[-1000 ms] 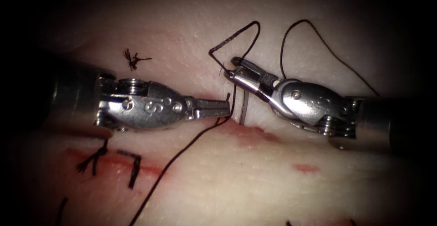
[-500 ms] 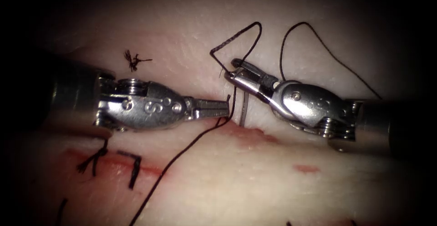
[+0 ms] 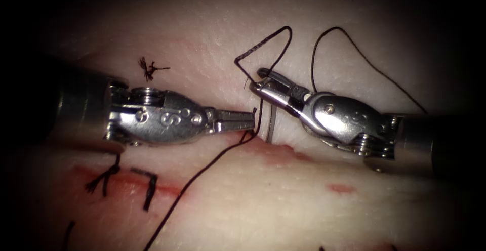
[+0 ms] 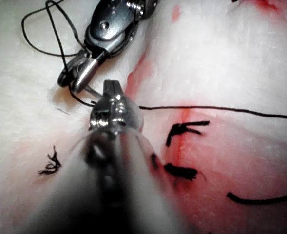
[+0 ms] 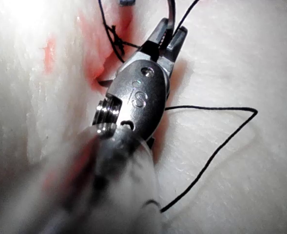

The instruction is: Wound Closure

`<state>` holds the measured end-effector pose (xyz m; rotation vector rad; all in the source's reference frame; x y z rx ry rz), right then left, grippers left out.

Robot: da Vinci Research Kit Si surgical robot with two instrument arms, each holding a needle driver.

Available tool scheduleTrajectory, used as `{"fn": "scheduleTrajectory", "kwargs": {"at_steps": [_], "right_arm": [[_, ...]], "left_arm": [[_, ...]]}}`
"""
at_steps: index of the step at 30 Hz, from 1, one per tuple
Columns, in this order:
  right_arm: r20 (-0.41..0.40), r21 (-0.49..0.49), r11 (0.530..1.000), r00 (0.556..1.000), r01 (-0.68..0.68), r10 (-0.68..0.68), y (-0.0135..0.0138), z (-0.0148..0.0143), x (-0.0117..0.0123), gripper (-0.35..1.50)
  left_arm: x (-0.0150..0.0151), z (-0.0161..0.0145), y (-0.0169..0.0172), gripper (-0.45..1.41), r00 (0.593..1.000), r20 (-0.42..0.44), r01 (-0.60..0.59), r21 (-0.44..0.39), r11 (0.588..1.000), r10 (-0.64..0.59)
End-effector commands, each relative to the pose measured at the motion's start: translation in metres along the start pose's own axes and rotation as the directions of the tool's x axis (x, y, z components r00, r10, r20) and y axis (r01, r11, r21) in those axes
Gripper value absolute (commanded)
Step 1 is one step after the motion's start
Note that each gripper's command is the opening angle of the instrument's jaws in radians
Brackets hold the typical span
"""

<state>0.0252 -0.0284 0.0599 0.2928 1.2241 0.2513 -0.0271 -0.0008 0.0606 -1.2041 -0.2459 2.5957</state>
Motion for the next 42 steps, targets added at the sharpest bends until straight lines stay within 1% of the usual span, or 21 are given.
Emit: {"fn": "scheduleTrajectory", "kwargs": {"at_steps": [1,6,12,17,22,27,40,42], "right_arm": [[0.0,0.002,1.0,1.0,-0.004,0.004,0.0,0.001,-0.0001,-0.35],[0.01,0.019,1.0,1.0,-0.007,0.007,-0.001,0.0008,-0.001,-0.35],[0.011,0.02,1.0,1.0,-0.017,0.017,-0.0011,0.0008,-0.0011,-0.35],[0.025,0.037,0.999,0.999,-0.022,0.021,-0.0019,0.0011,-0.002,-0.35],[0.027,0.042,0.999,0.999,-0.029,0.028,-0.0021,0.0011,-0.0018,-0.35],[0.044,0.06,0.997,0.998,-0.05,0.048,-0.0029,0.0015,-0.0034,-0.35],[0.047,0.067,0.995,0.997,-0.068,0.065,-0.0031,0.0011,-0.0033,-0.35],[0.005,0.044,0.992,0.993,-0.118,0.118,-0.0024,0.0008,-0.0023,-0.35]], "left_arm": [[-0.0001,0.0008,0.0001,-0.45,1.0,-0.001,0.0,0.0,1.0,0.0],[-0.0001,0.0008,0.0001,-0.45,1.0,-0.001,0.0,0.0,1.0,0.0],[-0.0001,0.0008,0.0001,-0.45,1.0,-0.001,0.0,0.001,1.0,0.0],[-0.0001,0.0008,0.0001,-0.45,1.0,0.002,0.0,-0.001,1.0,0.0],[-0.0001,0.0007,0.0001,-0.45,1.0,0.002,0.0,-0.001,1.0,0.0],[-0.0002,0.0007,0.0001,-0.45,1.0,0.005,-0.001,-0.002,1.0,0.001],[-0.0001,0.0007,0.0002,-0.45,1.0,0.005,0.0,-0.002,1.0,0.0],[0.0,0.0008,0.0004,-0.45,1.0,0.009,0.002,0.0,1.0,-0.002]]}}
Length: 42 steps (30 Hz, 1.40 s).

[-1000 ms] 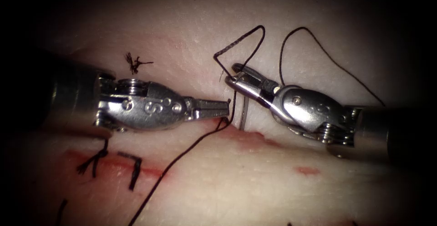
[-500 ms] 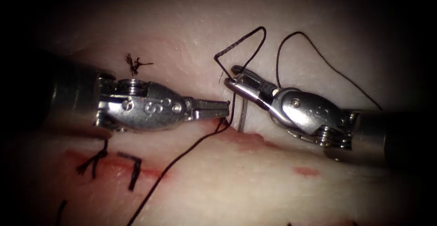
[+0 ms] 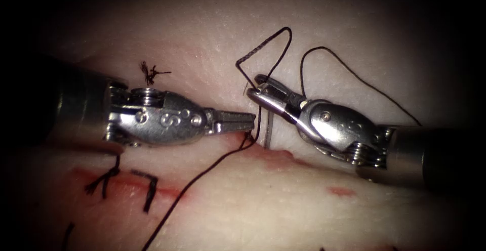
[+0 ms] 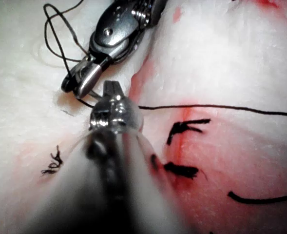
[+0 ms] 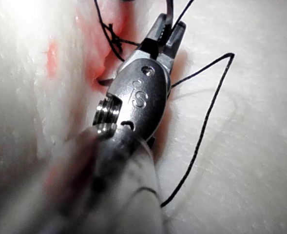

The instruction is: Wound Closure

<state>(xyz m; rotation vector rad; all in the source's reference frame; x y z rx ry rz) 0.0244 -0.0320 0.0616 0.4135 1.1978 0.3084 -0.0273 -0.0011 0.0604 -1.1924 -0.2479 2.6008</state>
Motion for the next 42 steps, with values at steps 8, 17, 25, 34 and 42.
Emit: {"fn": "scheduleTrajectory", "kwargs": {"at_steps": [8,17,25,34,42], "right_arm": [[-0.128,-0.099,0.993,0.991,-0.061,0.048,0.0029,-0.0007,0.008,-0.35],[-0.163,-0.104,0.994,0.987,-0.036,0.019,0.0039,-0.0016,0.0108,-0.35],[-0.191,-0.121,0.992,0.982,-0.017,-0.006,0.0054,-0.0014,0.0136,-0.35],[-0.226,-0.125,0.992,0.974,-0.016,-0.012,0.007,-0.0012,0.0156,-0.35],[-0.261,-0.13,0.991,0.965,-0.032,-0.003,0.0089,-0.0021,0.0176,-0.35]], "left_arm": [[0.0013,0.0024,0.002,-0.45,1.0,0.021,0.014,-0.018,1.0,-0.014],[0.0006,0.0045,0.0032,-0.45,0.996,0.084,0.003,-0.025,1.0,-0.001],[-0.0029,0.0059,0.0033,-0.45,0.984,0.178,-0.02,-0.054,0.998,0.029],[-0.0052,0.006,0.0042,-0.45,0.942,0.332,-0.026,-0.075,0.997,0.05],[-0.0065,0.0046,0.0049,-0.45,0.921,0.383,-0.036,-0.098,0.995,0.071]]}}
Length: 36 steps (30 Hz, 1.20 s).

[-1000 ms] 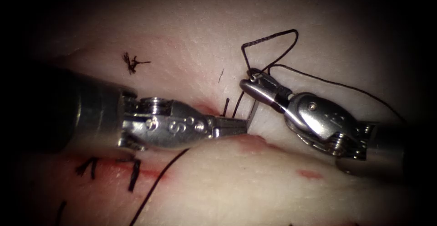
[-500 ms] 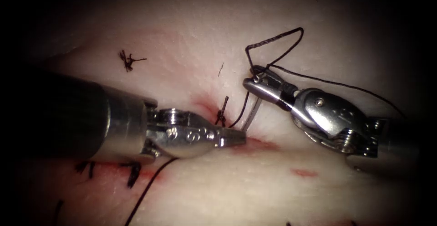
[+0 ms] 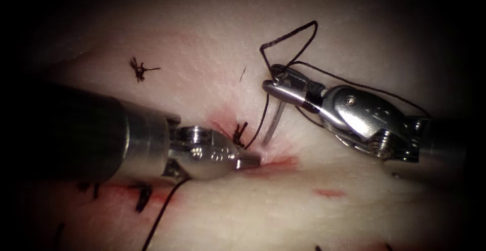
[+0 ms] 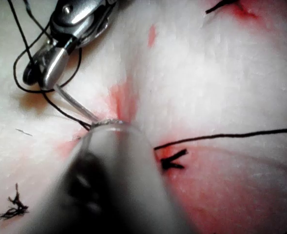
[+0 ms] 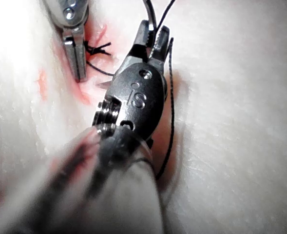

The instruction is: Wound Closure

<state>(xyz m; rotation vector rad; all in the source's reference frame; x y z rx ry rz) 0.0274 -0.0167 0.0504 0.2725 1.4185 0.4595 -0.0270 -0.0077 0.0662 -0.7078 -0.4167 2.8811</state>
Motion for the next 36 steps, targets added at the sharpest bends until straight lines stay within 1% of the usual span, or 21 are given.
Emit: {"fn": "scheduleTrajectory", "kwargs": {"at_steps": [1,5,9,12,17,21,25,26,29,31,34,36], "right_arm": [[-0.008,-0.007,1.0,1.0,-0.004,0.004,0.0007,0.0009,0.0005,-0.35],[-0.016,-0.011,1.0,1.0,-0.01,0.009,0.0012,0.0011,0.0009,-0.35],[-0.031,-0.017,1.0,0.999,-0.016,0.015,0.0016,0.0014,0.0009,-0.35],[-0.055,-0.023,0.996,0.995,-0.087,0.085,0.0021,0.0015,0.0009,-0.35],[-0.1,-0.035,0.976,0.972,-0.216,0.211,0.0032,0.0016,0.0008,-0.35],[-0.107,-0.039,0.975,0.971,-0.22,0.215,0.0034,0.0016,0.0007,-0.35],[-0.109,-0.033,0.96,0.956,-0.276,0.272,0.0034,0.0016,0.0001,-0.35],[-0.11,-0.031,0.953,0.949,-0.301,0.296,0.0035,0.0016,-0.0002,-0.35],[-0.088,-0.048,0.909,0.908,-0.414,0.409,0.004,0.0017,-0.0016,-0.35],[-0.081,-0.076,0.876,0.879,-0.476,0.47,0.0043,0.0018,-0.0023,-0.35],[-0.094,-0.086,0.808,0.813,-0.582,0.575,0.0046,0.0018,-0.0032,-0.35],[-0.101,-0.081,0.75,0.754,-0.657,0.649,0.0046,0.0018,-0.0037,-0.35]], "left_arm": [[0.0,0.0007,0.0002,-0.45,1.0,0.01,0.002,-0.004,1.0,-0.002],[-0.0011,0.0006,0.0007,-0.45,0.999,0.046,0.009,-0.014,1.0,-0.008],[-0.0018,0.0005,0.0011,-0.45,0.998,0.059,0.014,-0.034,0.999,-0.012],[-0.0023,0.0004,0.0013,-0.45,0.997,0.077,0.015,-0.043,0.999,-0.012],[-0.003,0.0006,0.0017,-0.45,0.995,0.099,0.016,-0.072,0.997,-0.008],[-0.0032,0.0008,0.0019,-0.45,0.995,0.103,0.015,-0.077,0.997,-0.007],[-0.0031,0.0009,0.0016,-0.45,0.995,0.103,0.014,-0.077,0.997,-0.006],[-0.0031,0.0009,0.0016,-0.45,0.995,0.103,0.014,-0.078,0.997,-0.006],[-0.0031,0.0009,0.0016,-0.45,0.995,0.103,0.015,-0.077,0.997,-0.007],[-0.0031,0.0009,0.0016,-0.45,0.995,0.103,0.014,-0.077,0.997,-0.006],[-0.0031,0.0009,0.0016,-0.45,0.995,0.102,0.014,-0.08,0.997,-0.006],[-0.0031,0.0008,0.0016,-0.45,0.995,0.102,0.015,-0.081,0.997,-0.006]]}}
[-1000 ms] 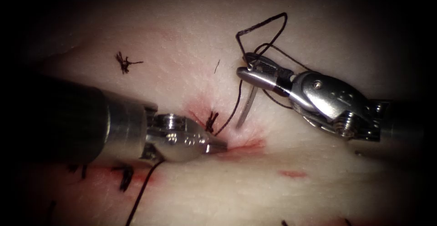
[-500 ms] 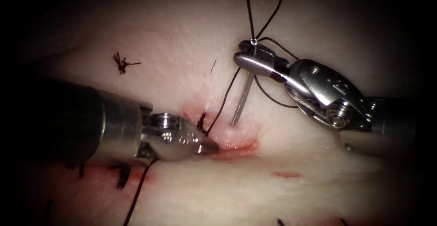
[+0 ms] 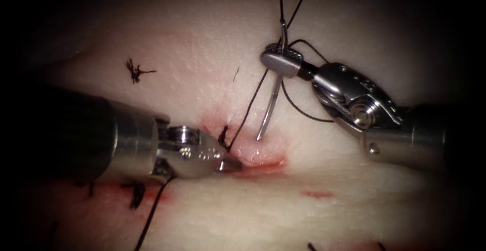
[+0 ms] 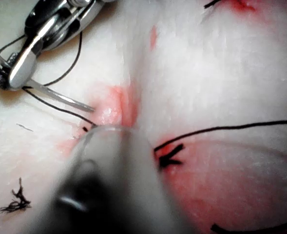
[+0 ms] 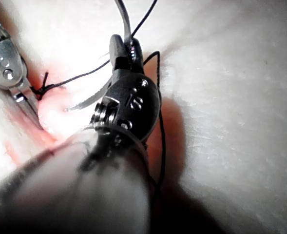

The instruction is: Wound Closure

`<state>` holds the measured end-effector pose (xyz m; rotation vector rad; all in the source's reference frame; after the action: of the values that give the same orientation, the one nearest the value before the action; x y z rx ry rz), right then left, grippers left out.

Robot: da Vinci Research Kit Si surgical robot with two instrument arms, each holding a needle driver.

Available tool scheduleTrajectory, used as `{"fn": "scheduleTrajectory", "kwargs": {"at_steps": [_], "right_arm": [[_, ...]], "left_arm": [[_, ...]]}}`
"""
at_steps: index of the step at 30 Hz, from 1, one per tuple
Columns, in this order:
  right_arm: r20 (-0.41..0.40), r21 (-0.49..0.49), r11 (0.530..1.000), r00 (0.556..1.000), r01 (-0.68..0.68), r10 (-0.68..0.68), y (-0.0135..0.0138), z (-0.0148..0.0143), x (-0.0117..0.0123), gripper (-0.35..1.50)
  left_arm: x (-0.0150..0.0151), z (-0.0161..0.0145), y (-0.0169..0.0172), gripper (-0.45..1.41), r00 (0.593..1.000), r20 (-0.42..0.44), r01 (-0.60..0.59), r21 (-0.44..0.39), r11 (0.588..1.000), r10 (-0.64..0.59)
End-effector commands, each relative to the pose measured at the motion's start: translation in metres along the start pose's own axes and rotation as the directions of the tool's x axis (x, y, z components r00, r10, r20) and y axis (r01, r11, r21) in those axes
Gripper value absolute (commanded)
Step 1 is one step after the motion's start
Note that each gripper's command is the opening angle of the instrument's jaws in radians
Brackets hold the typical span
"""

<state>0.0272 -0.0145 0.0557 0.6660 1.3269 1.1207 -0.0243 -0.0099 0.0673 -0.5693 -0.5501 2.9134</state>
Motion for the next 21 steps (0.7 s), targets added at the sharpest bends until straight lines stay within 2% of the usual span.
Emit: {"fn": "scheduleTrajectory", "kwargs": {"at_steps": [1,5,21], "right_arm": [[-0.003,0.002,0.998,0.998,-0.059,0.059,0.0002,0.0011,-0.0001,-0.35],[0.009,-0.013,0.976,0.976,-0.218,0.218,0.0001,0.0011,-0.0006,-0.35],[0.025,0.011,0.93,0.93,-0.367,0.366,-0.001,0.001,-0.0015,-0.35]], "left_arm": [[0.0002,0.0007,0.0,-0.45,1.0,-0.001,0.0,-0.002,1.0,0.0],[0.0003,0.0005,0.0001,-0.45,1.0,-0.001,0.0,-0.003,1.0,0.0],[0.0007,-0.0014,0.0001,-0.45,1.0,-0.004,0.002,-0.02,1.0,-0.002]]}}
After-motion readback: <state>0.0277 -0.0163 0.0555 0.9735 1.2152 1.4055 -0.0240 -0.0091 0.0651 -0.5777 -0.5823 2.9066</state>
